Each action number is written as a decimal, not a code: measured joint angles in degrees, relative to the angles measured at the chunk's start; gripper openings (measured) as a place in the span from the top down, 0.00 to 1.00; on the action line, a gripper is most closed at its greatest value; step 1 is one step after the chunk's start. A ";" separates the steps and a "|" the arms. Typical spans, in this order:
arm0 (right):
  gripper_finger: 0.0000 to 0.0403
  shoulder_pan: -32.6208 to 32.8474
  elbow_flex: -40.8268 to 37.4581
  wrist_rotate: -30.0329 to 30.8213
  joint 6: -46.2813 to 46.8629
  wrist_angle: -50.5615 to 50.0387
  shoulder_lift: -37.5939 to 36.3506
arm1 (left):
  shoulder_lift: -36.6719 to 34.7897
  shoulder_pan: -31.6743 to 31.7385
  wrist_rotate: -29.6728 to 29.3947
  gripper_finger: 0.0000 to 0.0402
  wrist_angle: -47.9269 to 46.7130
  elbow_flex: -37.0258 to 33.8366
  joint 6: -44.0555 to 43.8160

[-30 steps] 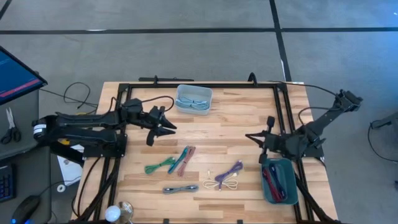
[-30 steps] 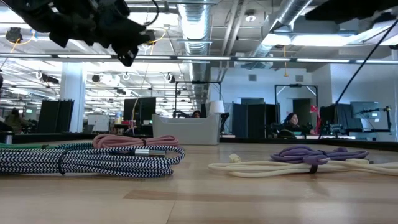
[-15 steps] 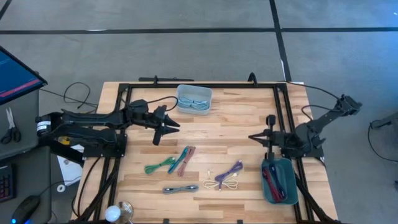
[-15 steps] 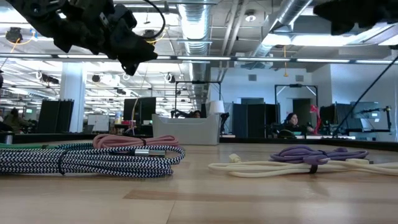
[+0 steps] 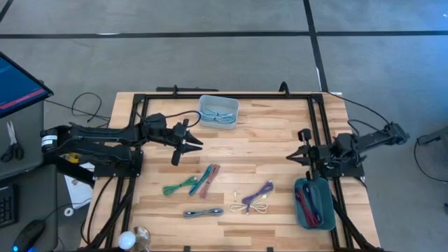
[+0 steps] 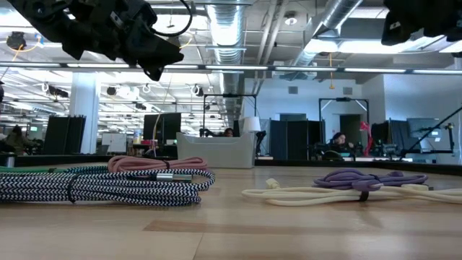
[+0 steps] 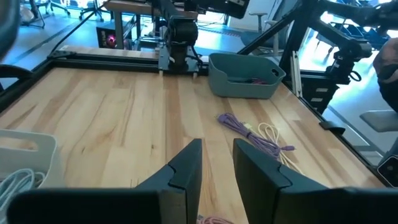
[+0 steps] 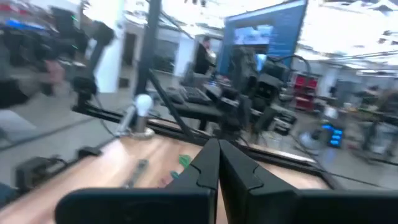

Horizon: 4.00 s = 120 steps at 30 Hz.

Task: Pick & Place USB Port
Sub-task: Put the blue patterned charger cable into the blue bin

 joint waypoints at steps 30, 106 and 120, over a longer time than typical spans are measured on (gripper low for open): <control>1.00 -14.29 -0.04 -3.26 6.43 -0.21 0.37 | 0.00 0.00 0.01 0.78 0.09 -0.02 -0.20; 1.00 -14.65 0.00 0.45 8.07 -6.38 0.38 | 19.19 -18.26 -17.94 0.78 -22.84 13.03 -34.73; 1.00 -14.63 0.00 0.55 8.55 -6.70 0.38 | 20.62 -20.05 -23.85 0.74 -26.58 13.70 -36.40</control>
